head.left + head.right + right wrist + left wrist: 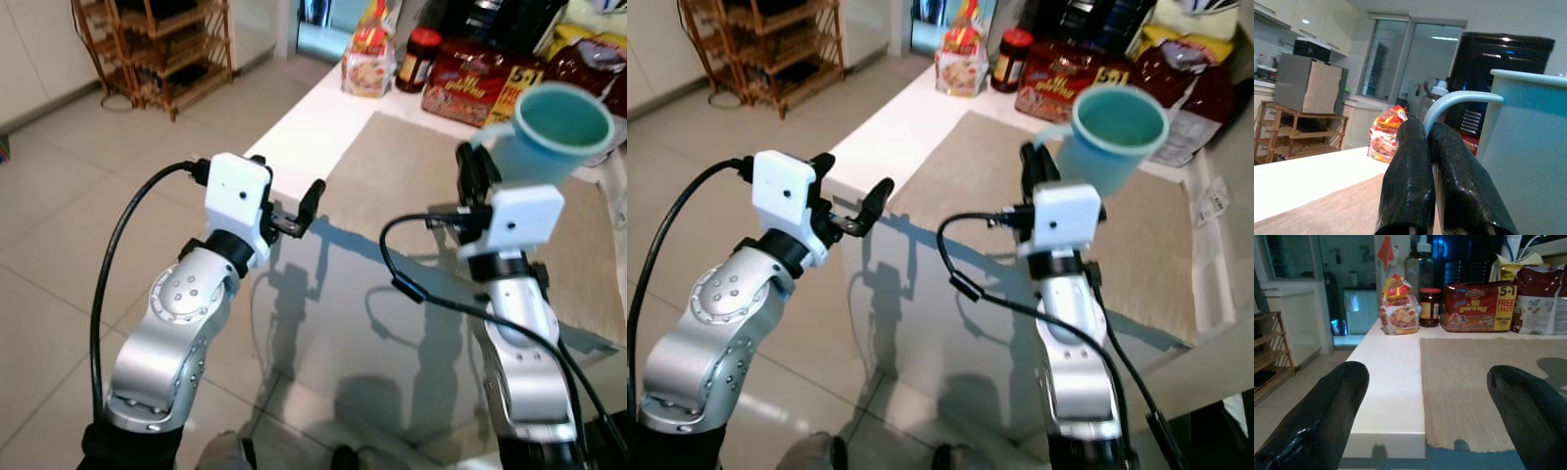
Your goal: Setting the table
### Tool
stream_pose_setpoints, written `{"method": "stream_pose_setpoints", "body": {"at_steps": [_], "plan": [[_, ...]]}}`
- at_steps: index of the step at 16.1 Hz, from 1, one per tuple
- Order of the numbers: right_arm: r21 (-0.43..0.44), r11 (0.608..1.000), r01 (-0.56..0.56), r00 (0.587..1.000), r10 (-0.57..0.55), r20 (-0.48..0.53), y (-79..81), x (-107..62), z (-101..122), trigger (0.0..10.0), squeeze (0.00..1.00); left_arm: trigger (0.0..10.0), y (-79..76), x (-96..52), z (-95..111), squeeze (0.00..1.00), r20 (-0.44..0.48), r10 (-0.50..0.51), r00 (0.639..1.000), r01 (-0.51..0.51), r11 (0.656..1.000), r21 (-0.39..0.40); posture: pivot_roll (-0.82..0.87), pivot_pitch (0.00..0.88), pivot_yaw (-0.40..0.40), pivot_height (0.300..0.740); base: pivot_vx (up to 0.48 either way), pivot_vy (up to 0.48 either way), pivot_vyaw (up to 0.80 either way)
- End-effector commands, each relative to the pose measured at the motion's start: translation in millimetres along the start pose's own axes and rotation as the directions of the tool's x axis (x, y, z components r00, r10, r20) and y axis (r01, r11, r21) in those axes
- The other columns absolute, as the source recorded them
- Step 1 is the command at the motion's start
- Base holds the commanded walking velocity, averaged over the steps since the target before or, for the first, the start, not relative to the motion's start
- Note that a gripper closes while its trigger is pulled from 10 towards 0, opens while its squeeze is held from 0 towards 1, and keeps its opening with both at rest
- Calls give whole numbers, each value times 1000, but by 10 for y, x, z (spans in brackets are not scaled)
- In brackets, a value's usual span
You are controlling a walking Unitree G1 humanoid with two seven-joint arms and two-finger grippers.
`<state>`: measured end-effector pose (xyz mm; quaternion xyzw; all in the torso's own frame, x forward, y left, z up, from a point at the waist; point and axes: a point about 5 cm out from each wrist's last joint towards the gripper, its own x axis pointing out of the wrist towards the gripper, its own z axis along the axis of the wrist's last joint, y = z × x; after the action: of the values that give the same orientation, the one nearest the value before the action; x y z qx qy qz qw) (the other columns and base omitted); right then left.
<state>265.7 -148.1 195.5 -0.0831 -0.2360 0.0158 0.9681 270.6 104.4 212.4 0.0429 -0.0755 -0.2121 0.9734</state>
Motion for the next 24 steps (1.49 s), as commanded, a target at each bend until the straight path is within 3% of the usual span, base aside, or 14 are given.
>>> {"method": "stream_pose_setpoints", "body": {"at_steps": [1,10,15,19,24], "plan": [[6,1000,19,1000,-19,-8,-27,-20,37,10000,0,10000,-34,23,-14,0,-3,-13,1000,13,1000,5,86,21,-69,740,-247,0,0],[-63,998,5,990,-14,-137,-34,-65,-80,10000,0,10000,-60,46,-69,0,-14,-22,1000,23,1000,20,81,28,-78,740,-165,0,0],[39,999,17,972,-7,-236,-43,-251,-222,10000,0,10000,-26,49,-152,0,-47,13,999,-12,1000,21,70,37,-72,740,0,-194,0],[23,995,95,953,-84,-292,-135,-417,-306,10000,0,10000,-19,9,-228,0,-75,11,997,-9,1000,30,63,49,-71,740,0,-480,-800],[17,996,85,953,-76,-293,-123,-453,-313,10000,0,10000,-44,-4,-228,0,-78,-6,997,8,999,34,58,58,-72,740,0,-480,-800]]}}
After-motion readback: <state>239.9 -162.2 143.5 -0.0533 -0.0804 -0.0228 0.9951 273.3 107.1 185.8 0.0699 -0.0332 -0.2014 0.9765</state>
